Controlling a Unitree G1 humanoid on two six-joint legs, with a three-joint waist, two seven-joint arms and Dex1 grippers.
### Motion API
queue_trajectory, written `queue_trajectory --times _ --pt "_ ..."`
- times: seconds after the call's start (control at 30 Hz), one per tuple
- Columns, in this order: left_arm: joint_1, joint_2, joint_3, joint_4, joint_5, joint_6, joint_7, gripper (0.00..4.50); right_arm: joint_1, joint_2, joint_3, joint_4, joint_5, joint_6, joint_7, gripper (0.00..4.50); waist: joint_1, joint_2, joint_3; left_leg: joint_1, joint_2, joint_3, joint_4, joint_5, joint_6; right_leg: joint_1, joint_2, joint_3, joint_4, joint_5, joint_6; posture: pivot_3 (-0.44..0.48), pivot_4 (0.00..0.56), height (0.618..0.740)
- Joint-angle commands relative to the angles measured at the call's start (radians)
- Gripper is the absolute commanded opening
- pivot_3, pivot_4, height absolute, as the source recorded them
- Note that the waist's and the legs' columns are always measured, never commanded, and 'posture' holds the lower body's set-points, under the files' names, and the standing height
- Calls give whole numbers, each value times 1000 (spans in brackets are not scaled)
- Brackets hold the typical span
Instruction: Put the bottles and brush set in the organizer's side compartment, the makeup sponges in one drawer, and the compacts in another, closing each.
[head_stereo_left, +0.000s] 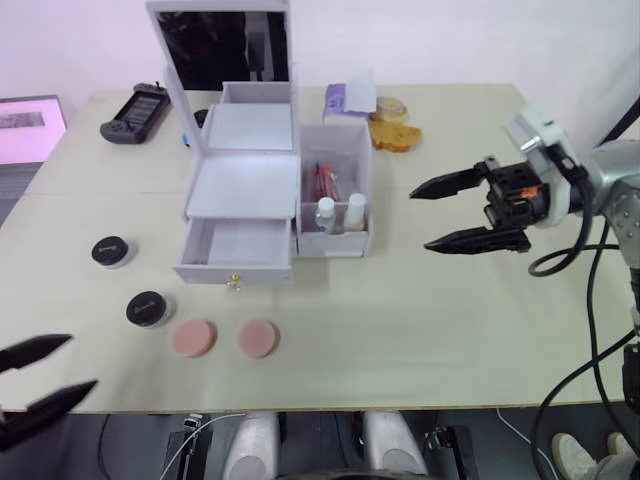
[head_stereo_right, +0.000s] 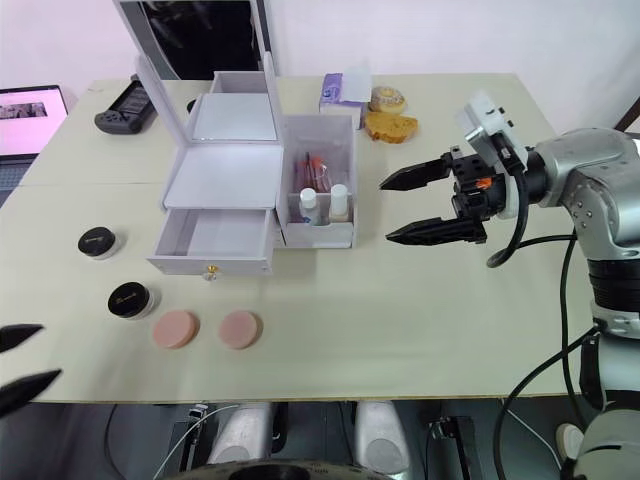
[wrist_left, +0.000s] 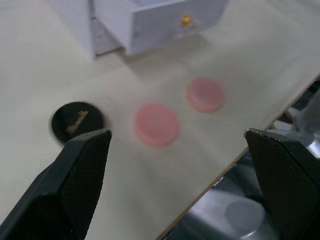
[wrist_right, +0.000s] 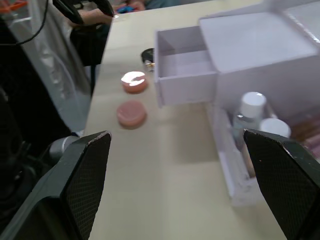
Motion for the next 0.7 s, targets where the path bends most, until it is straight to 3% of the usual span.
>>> queue_trajectory --times 0.03,0.23,0.3,0.37,0.5,0.7 --pt "16 -89 -67 -213 -47 -8 121 4477 -34 -2 -3 -31 2 -17 31 4500 -1 0 0 0 0 0 0 0 0 0 0 0 0 0 0 0 150 740" --pt "14 -254 -343 -331 125 -100 271 4477 -38 -1 8 -22 -35 -46 29 4500 -2 0 0 0 0 0 1 0 0 1 1 0 0 0 0 0 150 740" --pt "22 -281 -414 -337 182 -133 293 4477 -51 2 5 -11 -34 -26 21 4500 -3 0 0 1 0 0 1 0 0 1 1 0 0 0 0 0 150 740" --pt "23 -284 -526 -336 318 -193 323 4477 -70 6 4 2 -41 -7 1 4500 -3 0 0 0 0 0 1 0 0 1 1 0 0 0 0 0 150 740" --pt "-61 -328 -694 -298 489 -244 476 4477 -69 -7 -7 -30 -45 -13 -11 4500 0 0 0 1 0 0 1 0 0 2 1 0 0 0 0 0 150 740" --pt "-94 -394 -877 -259 586 -292 592 4477 -66 -15 -20 -74 -37 14 -49 4500 -1 0 -1 0 0 0 1 0 0 2 1 0 0 0 0 0 150 740"
